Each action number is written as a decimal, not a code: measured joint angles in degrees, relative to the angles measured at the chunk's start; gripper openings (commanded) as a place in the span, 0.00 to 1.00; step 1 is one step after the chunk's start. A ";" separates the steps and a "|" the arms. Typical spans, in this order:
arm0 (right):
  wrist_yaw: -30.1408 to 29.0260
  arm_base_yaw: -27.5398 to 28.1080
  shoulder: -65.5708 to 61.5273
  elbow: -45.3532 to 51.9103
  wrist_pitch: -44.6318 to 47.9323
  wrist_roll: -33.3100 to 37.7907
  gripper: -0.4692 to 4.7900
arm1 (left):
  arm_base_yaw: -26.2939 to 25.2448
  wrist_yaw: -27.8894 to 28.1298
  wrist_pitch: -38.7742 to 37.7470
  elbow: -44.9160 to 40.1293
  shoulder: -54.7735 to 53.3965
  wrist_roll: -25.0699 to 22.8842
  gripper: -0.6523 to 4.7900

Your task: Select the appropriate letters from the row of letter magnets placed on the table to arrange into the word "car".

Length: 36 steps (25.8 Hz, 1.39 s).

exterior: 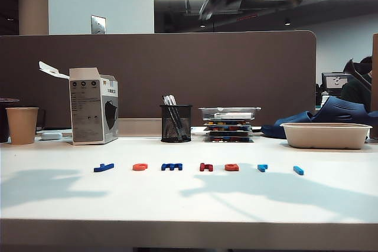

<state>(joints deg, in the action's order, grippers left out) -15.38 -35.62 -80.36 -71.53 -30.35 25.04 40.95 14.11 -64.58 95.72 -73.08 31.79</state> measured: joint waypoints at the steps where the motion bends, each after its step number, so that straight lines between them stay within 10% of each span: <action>1: 0.31 -0.33 -1.31 0.00 0.72 0.00 0.08 | 0.00 0.00 0.00 0.00 0.00 0.00 0.11; 9: 1.53 -1.86 -11.34 0.02 6.58 4.42 0.08 | 0.00 -0.02 0.04 0.00 0.00 0.00 0.11; 19: 3.76 -3.63 -17.81 -0.28 10.60 6.58 0.31 | 0.00 0.00 0.07 0.00 -0.02 0.00 0.11; 36: -2.47 -3.82 -24.79 -0.48 19.76 -1.09 0.49 | 0.00 0.00 0.07 0.00 -0.04 0.00 0.11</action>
<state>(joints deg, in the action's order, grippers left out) -17.85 -39.44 -105.14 -72.01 -10.59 23.94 40.95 14.11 -64.51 95.72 -73.12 31.79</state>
